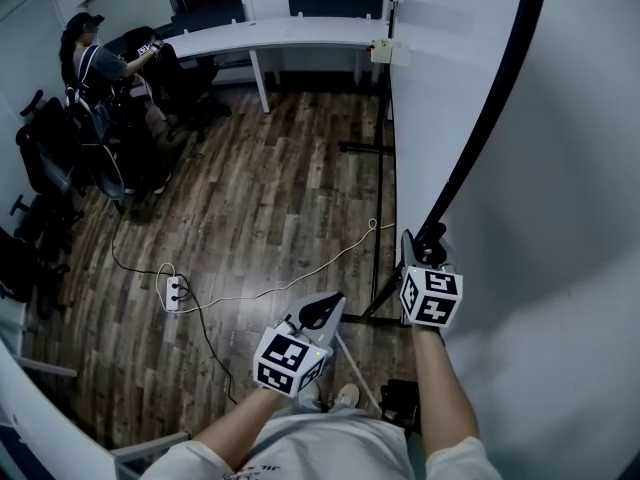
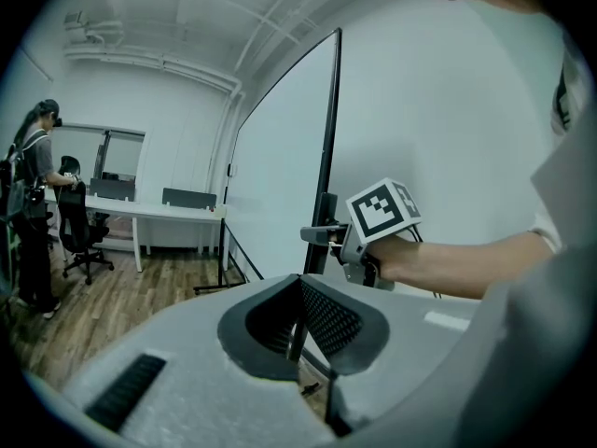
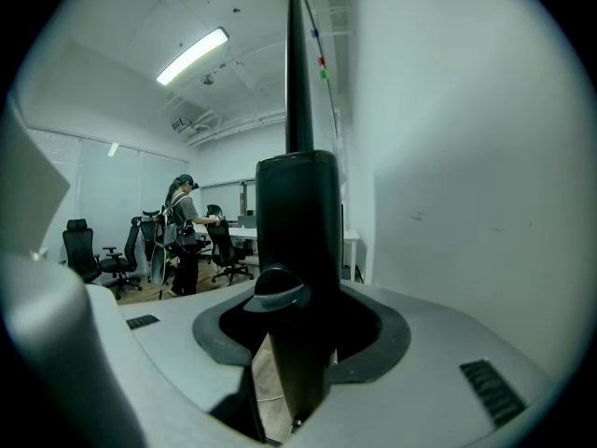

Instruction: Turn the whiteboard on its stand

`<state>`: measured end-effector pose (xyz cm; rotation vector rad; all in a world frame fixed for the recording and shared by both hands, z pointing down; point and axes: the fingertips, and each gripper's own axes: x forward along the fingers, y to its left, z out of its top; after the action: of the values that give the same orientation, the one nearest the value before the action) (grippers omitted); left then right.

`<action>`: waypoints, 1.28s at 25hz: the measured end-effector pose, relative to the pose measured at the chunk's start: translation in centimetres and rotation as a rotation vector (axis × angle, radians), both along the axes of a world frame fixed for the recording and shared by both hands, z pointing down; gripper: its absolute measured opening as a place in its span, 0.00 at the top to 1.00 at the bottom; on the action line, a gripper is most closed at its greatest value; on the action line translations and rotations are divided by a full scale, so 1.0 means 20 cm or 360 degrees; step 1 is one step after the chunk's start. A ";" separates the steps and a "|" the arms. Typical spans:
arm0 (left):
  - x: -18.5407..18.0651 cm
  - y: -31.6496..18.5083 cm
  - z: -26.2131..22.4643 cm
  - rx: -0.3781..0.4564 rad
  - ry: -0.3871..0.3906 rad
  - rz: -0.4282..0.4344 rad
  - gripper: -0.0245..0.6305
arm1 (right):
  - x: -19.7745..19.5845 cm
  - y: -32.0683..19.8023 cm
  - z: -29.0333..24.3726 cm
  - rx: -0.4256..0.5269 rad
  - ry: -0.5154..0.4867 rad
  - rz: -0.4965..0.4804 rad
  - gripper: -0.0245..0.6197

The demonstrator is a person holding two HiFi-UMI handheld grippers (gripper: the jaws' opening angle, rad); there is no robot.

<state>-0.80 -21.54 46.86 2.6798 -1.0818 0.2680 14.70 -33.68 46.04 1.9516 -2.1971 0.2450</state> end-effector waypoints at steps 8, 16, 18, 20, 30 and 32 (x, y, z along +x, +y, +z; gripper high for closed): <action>0.09 0.09 -0.01 -0.0004 0.0028 0.0100 0.95 | 0.05 0.23 0.00 -0.0004 0.0021 -0.0001 0.70; 0.17 0.17 -0.02 0.0006 0.0029 0.0167 0.95 | 0.07 0.56 0.01 -0.0004 0.0000 -0.0004 0.70; 0.17 0.19 -0.02 0.0008 0.0029 0.0179 0.95 | 0.06 0.65 0.01 -0.0010 -0.0002 -0.0015 0.70; 0.19 0.21 -0.01 0.0006 0.0025 0.0191 0.95 | 0.07 0.72 0.02 -0.0016 -0.0006 -0.0020 0.70; 0.24 0.35 0.01 0.0000 0.0006 0.0286 0.95 | 0.06 0.99 0.03 -0.0043 -0.0006 -0.0045 0.70; 0.23 0.38 0.02 0.0003 0.0008 0.0288 0.95 | 0.06 1.01 0.02 -0.0039 -0.0003 -0.0027 0.70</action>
<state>3.82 -13.90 47.17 2.7816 -0.8385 0.2918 15.86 -13.49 46.52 1.9203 -2.2001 0.2696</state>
